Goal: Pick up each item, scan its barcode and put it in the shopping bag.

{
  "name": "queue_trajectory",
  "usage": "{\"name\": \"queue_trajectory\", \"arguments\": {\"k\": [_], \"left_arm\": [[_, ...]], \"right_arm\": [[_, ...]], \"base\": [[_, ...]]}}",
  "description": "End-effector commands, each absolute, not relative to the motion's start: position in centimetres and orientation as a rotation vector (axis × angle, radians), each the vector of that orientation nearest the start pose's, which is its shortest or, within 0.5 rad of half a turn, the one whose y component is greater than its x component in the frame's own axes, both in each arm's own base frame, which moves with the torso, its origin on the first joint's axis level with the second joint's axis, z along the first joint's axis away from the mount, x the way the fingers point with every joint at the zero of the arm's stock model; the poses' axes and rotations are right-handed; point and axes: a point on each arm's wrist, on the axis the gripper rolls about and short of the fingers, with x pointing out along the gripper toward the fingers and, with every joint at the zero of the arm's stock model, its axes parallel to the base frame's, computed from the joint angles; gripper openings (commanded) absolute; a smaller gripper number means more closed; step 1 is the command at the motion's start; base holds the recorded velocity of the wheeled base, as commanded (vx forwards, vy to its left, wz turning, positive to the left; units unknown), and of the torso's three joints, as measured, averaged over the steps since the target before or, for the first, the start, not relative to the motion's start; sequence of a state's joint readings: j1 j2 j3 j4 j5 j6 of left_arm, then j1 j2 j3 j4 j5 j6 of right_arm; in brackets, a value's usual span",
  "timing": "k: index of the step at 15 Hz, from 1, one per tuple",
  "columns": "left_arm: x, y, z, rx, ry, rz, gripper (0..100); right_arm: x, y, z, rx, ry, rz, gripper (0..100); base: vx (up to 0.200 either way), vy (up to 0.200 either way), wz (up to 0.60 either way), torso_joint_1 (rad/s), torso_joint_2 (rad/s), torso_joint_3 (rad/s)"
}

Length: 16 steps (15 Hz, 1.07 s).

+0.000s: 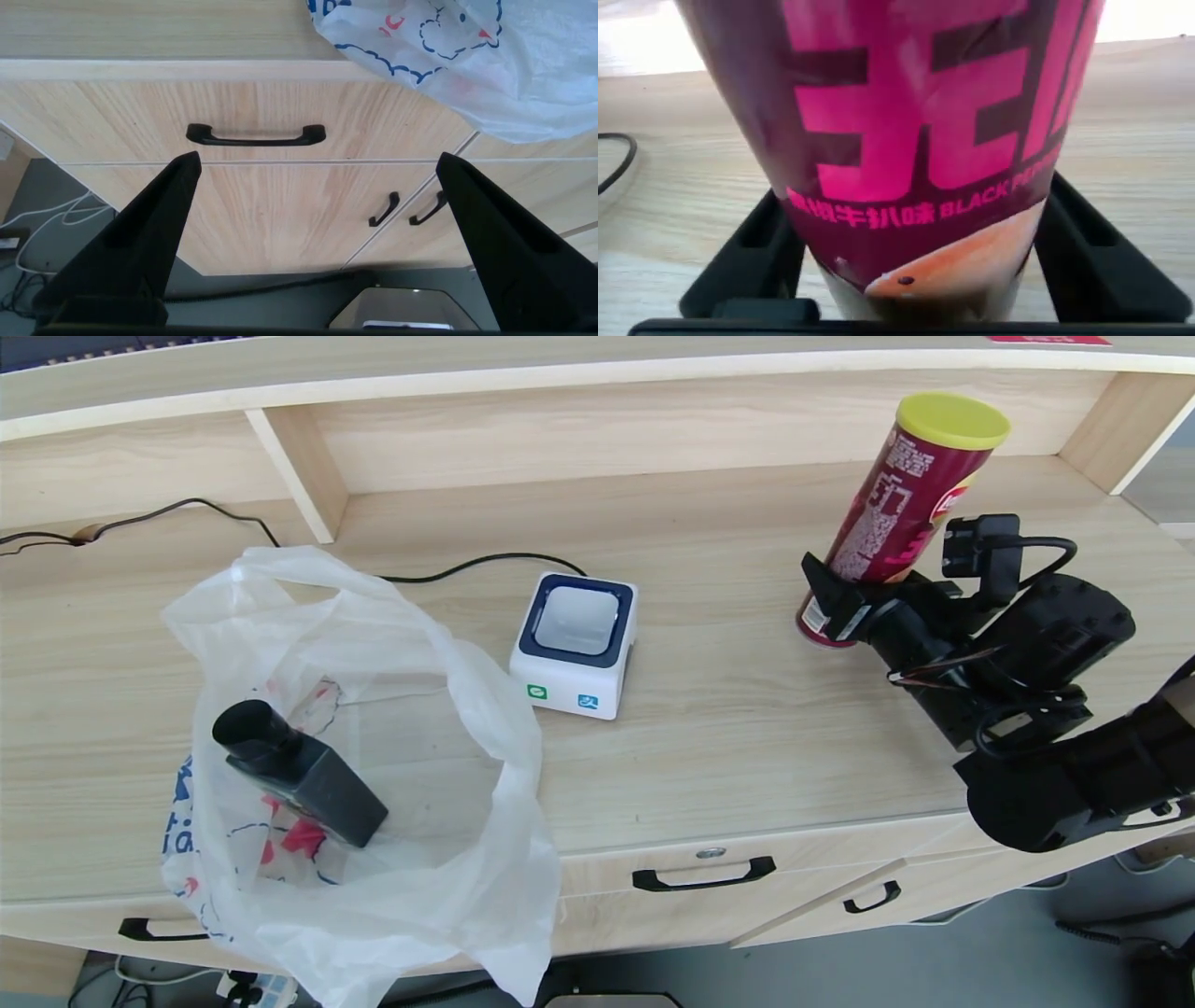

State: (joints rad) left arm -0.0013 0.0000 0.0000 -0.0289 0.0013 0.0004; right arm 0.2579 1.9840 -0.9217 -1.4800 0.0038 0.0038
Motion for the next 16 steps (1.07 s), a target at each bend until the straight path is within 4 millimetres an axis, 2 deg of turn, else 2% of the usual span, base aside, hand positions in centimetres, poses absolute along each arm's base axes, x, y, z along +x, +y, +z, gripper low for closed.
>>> {"name": "queue_trajectory", "arguments": {"k": [1,3,5,7,8,11,14,16], "left_arm": [[-2.3,0.0,7.9,0.001,-0.028,0.0,100],[-2.3,0.0,7.9,0.0,-0.028,0.0,100],[-2.3,0.0,7.9,0.0,-0.028,0.0,100],[-2.3,0.0,7.9,0.0,-0.028,0.0,100],[-2.3,0.0,7.9,0.001,-0.028,0.0,100],[-2.3,0.0,7.9,0.0,-0.028,0.0,100],[-2.3,0.0,7.9,0.0,-0.028,0.0,100],[-2.3,0.0,7.9,0.0,-0.028,0.0,100]], "right_arm": [[35.1,10.4,19.8,0.066,-0.412,0.289,0],[34.8,11.3,19.9,0.089,-0.412,0.318,0],[34.5,11.3,20.3,0.091,-0.441,0.318,0],[33.9,11.2,21.7,0.098,-0.505,0.315,0],[32.7,11.5,23.2,0.111,-0.55,0.327,0],[29.3,13.6,26.2,0.176,-0.619,0.365,0],[26.0,16.6,27.3,0.264,-0.592,0.423,0],[23.7,18.5,28.3,0.346,-0.558,0.53,0]], "base": [[0.0,0.0,0.0,0.0,0.0,0.0],[0.0,0.0,0.0,0.0,0.0,0.0],[0.0,0.0,0.0,0.0,0.0,0.0],[0.0,0.0,0.0,0.0,0.0,0.0],[0.0,0.0,0.0,0.0,0.0,0.0],[0.0,0.0,0.0,0.0,0.0,0.0],[0.0,0.0,0.0,0.0,0.0,0.0],[0.0,0.0,0.0,0.0,0.0,0.0]]}}
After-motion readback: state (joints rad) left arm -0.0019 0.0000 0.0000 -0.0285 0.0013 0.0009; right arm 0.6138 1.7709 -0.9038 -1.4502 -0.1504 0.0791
